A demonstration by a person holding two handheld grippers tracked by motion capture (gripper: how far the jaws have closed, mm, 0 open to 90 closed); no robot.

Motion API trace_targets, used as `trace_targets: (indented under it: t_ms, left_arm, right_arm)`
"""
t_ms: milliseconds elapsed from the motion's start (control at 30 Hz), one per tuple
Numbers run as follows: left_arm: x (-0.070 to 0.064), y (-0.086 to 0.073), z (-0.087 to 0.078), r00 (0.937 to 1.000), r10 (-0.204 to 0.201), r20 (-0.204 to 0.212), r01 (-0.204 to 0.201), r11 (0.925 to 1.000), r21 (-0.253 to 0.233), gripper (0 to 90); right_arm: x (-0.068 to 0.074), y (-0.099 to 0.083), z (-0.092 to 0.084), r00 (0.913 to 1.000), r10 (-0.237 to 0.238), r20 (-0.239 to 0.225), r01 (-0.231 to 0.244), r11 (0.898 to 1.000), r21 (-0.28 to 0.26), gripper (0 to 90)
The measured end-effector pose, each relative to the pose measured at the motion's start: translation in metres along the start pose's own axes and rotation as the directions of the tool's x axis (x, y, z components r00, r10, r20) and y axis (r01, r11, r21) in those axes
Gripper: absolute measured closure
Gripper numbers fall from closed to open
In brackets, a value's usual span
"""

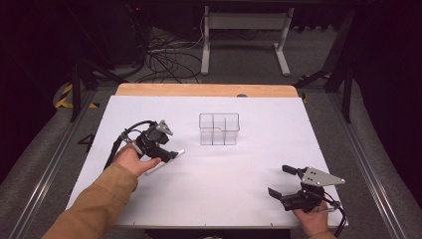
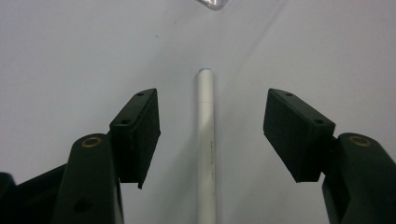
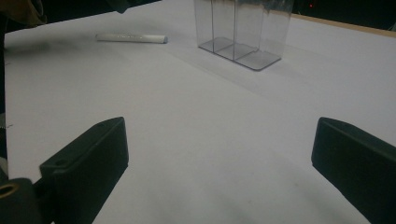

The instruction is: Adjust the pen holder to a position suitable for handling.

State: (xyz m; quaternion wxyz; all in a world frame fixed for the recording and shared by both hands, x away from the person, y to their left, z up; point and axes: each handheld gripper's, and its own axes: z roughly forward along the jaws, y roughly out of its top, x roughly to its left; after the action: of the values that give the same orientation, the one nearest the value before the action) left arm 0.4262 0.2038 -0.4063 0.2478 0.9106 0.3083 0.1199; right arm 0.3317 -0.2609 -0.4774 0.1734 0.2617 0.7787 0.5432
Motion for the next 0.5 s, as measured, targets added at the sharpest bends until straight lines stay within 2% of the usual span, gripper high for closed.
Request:
trace_targets:
  t_ms: [67,500]
  left_arm:
    - [0.005,0.001,0.005,0.9972,-0.053,0.052,0.051,0.9979,0.04,38.6]
    - [0.008,0.002,0.022,0.9973,-0.052,0.051,0.046,0.9917,0.12,43.2]
  right_arm:
    - [0.0,0.0,0.0,1.0,0.0,-0.001,0.0,1.0,0.001,4.5]
    - [0.0,0.0,0.0,1.0,0.0,-0.003,0.0,1.0,0.004,4.6]
